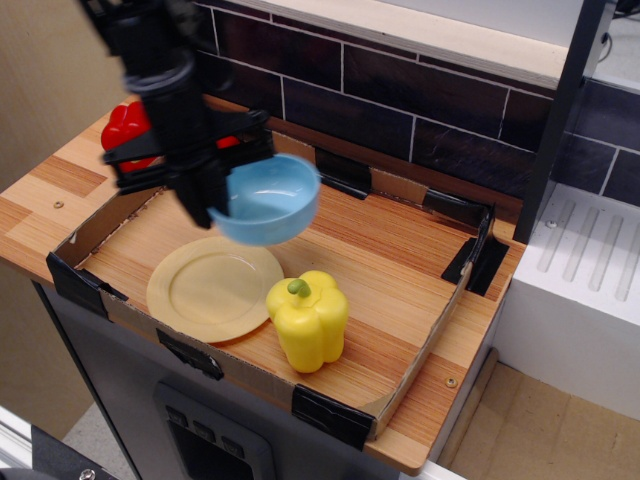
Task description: Put bowl on plate
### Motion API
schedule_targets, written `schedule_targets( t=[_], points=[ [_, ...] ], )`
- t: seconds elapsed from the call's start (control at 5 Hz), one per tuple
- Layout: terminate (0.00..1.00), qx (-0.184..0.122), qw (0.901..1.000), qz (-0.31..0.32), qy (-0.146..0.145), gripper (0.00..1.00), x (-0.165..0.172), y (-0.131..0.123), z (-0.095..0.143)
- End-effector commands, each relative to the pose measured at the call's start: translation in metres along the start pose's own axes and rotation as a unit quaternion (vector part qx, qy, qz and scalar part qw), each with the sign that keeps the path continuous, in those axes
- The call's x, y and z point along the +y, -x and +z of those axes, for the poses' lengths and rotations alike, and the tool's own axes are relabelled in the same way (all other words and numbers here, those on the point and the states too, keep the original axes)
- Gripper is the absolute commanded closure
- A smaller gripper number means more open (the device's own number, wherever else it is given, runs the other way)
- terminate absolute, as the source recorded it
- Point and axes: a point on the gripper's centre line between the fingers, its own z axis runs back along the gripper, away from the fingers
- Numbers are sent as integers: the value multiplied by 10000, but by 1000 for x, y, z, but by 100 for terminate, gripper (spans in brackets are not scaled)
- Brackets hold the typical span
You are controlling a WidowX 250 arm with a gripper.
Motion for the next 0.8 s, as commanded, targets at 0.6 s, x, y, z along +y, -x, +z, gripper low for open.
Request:
schedule_targets(
  t=[0.6],
  points=[
    [0,-512,9967,-430,-450,100,39,-4,-22]
  ],
)
